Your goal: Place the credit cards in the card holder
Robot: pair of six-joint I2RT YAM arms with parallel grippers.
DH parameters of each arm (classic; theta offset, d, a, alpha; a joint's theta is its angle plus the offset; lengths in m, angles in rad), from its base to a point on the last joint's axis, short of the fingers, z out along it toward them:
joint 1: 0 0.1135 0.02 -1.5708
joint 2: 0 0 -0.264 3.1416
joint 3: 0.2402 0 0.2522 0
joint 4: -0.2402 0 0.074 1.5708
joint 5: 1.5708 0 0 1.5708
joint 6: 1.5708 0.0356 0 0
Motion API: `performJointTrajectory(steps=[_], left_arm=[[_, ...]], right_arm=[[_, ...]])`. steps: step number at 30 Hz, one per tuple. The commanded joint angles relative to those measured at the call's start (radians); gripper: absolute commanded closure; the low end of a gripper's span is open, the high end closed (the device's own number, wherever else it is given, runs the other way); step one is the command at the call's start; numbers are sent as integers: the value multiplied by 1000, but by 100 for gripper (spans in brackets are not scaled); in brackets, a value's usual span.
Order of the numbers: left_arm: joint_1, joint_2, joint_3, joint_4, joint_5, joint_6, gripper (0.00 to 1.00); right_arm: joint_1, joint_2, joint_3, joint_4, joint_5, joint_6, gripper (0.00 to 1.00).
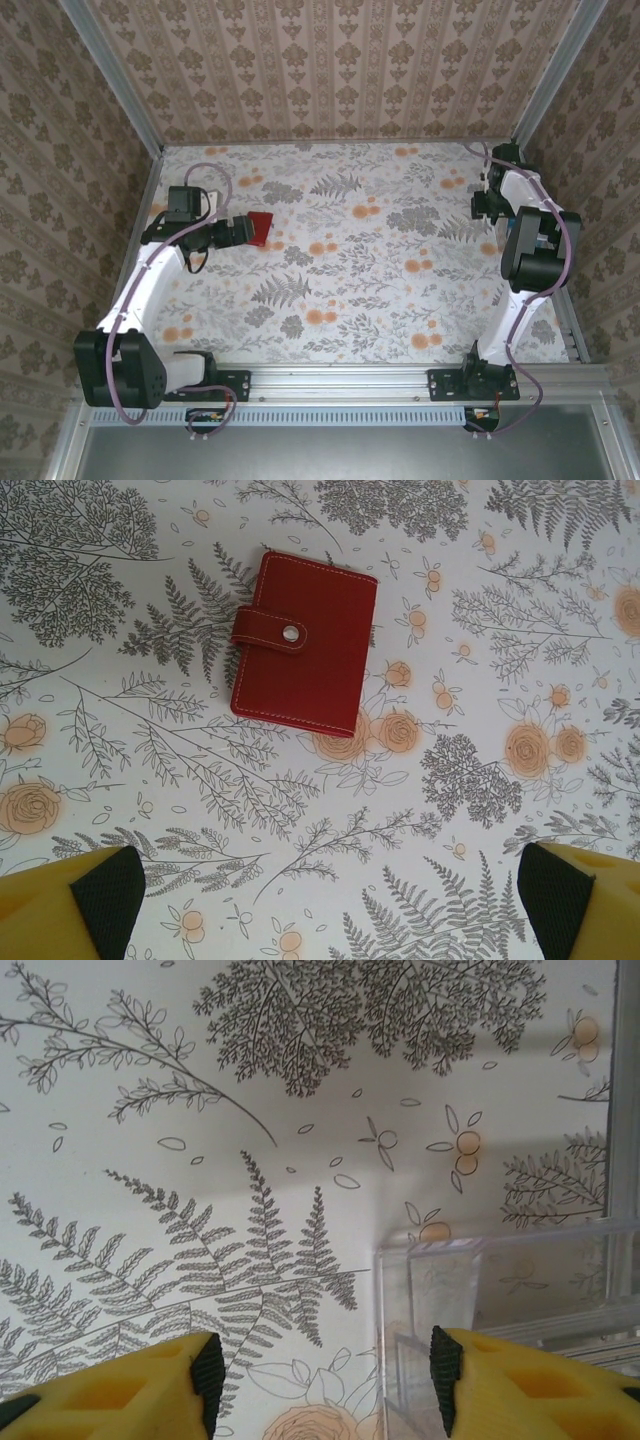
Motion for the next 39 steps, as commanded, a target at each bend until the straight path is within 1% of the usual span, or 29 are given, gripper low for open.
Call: performJointTrajectory(steps=[1,3,6,8,10,14,17,19,21,24,27,29,30,31,33,35,36,39], left_arm=[[8,-16,3,-7,21,15,0],[7,-20,4,-8,33,17,0],[1,-30,1,-18,20,18,0],[-1,-41,-12,3,34,14,0],[-1,-47,-10,8,54,16,0],[-6,-61,-20,16,35,4,0],[-6,-59,-13,14,56,9,0],[-7,-61,-10,-1,32,8,0],[-4,-64,-18,8,18,-1,0],[-5,-57,-3,5,41,8,0],[-4,-60,-11,5,19,-4,0],[-3,-58,-11,14,40,-6,1],[-4,-57,-6,12,48,-2,1],[-4,-58,-5,8,44,1,1],[-2,-61,-13,14,26,-6,1],[3,-60,-14,29,39,-14,1],[3,-59,-10,33,47,-13,1],[5,-55,-10,28,32,-16,1]], right_arm=[[-5,-31,26,9,39,-14,38],[-10,-34,14,34,72,-16,37],[-25,-22,19,48,87,-7,37],[-27,-24,7,68,100,-4,37],[-28,-22,4,73,88,2,38],[-26,-14,10,58,44,4,40],[-26,3,9,58,37,-10,48],[-24,28,27,29,18,-26,52],[-17,39,27,36,38,-51,54],[-15,64,45,35,62,-62,56],[-13,95,80,-8,60,-75,70],[-9,104,84,-11,69,-78,74],[-5,108,86,-19,51,-87,81],[-1,108,89,-33,25,-98,84],[16,105,83,-38,18,-126,89],[44,98,74,-32,41,-156,94],[60,97,78,-44,37,-176,98],[128,84,70,-72,5,-247,99]])
